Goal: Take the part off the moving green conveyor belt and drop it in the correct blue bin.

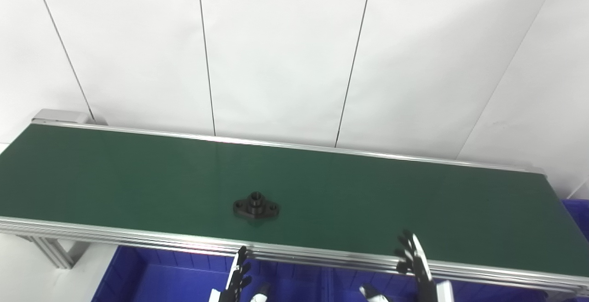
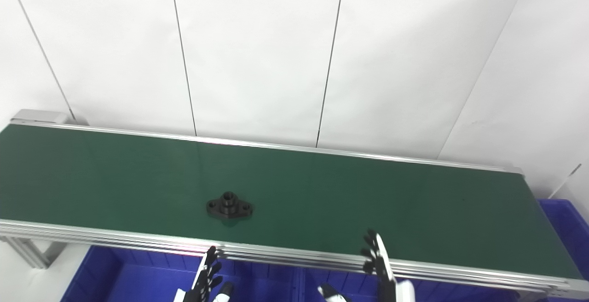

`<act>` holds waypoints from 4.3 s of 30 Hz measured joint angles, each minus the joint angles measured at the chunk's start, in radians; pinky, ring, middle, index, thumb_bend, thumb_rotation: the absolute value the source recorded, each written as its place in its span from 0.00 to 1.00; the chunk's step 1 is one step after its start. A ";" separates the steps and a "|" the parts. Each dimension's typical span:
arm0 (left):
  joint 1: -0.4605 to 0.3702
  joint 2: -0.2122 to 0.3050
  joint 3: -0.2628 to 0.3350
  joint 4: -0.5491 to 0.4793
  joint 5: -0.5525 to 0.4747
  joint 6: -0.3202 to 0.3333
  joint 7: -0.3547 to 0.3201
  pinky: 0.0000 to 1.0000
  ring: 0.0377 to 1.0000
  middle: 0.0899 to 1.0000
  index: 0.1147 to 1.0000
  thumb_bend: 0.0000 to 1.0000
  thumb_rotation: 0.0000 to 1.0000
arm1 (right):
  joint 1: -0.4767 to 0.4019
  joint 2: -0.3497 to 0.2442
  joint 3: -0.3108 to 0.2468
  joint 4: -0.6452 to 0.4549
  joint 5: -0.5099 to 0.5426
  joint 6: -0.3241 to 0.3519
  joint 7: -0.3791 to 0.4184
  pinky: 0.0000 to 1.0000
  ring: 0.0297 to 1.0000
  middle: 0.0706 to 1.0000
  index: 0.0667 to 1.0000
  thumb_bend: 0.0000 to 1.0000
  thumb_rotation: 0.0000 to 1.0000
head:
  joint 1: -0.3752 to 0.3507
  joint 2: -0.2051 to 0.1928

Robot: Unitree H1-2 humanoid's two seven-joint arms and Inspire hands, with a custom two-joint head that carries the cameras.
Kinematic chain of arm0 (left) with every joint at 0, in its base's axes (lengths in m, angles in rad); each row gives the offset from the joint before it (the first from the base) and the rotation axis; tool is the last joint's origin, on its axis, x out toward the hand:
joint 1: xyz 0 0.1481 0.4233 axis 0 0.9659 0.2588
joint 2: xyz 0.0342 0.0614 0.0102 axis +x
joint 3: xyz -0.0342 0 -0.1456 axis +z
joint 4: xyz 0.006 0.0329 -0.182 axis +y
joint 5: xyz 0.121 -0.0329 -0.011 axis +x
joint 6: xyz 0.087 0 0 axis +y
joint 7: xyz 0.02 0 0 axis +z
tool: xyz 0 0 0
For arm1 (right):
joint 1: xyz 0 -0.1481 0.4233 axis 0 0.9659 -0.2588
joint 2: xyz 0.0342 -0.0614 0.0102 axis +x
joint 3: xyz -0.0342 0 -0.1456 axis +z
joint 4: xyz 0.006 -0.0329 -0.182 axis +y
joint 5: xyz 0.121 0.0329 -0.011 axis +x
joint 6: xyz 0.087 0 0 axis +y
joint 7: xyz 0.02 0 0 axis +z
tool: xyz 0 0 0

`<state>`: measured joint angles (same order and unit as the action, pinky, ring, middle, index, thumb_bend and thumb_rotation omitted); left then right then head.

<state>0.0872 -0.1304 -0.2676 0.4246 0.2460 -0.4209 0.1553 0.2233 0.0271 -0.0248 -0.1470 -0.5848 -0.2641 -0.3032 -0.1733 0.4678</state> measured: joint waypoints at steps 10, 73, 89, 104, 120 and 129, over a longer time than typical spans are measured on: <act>0.007 0.004 -0.003 -0.030 -0.001 0.000 -0.003 0.98 0.97 0.98 1.00 0.51 0.88 | -0.188 -0.078 0.043 -0.027 -0.269 0.213 0.081 0.61 0.76 0.87 0.89 0.97 0.51 | -0.018 0.020; 0.056 0.010 -0.036 -0.242 0.006 0.112 -0.029 0.94 0.90 0.86 1.00 0.48 0.84 | -0.699 -0.261 0.410 0.601 -0.333 0.554 0.219 0.17 0.20 0.24 0.44 0.50 0.16 | 0.041 0.130; 0.068 0.021 -0.044 -0.267 -0.021 0.122 -0.034 0.97 0.90 0.85 1.00 0.50 0.86 | -0.674 -0.276 0.415 0.598 -0.306 0.560 0.132 0.18 0.21 0.25 0.44 0.50 0.16 | 0.031 0.138; 0.067 0.024 -0.045 -0.264 -0.034 0.125 -0.047 1.00 0.92 0.85 1.00 0.51 0.91 | -0.525 -0.323 0.424 0.210 -0.295 0.558 0.268 0.21 0.25 0.32 0.45 0.50 0.16 | -0.038 0.135; 0.065 0.028 -0.044 -0.239 -0.044 0.140 -0.072 1.00 0.92 0.84 1.00 0.53 0.92 | -0.346 -0.381 0.308 -0.070 -0.291 0.553 0.345 0.20 0.25 0.32 0.45 0.50 0.16 | -0.075 0.150; 0.124 0.046 -0.043 -0.349 -0.044 0.238 -0.111 1.00 0.92 0.85 1.00 0.54 0.96 | -0.231 -0.364 0.316 -0.178 -0.354 0.553 0.408 0.23 0.28 0.35 0.45 0.50 0.16 | -0.228 0.280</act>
<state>0.2110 -0.0849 -0.3107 0.0752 0.2018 -0.1827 0.0441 -0.0078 -0.3365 0.2911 -0.3247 -0.9388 0.2888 0.1052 -0.4015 0.7483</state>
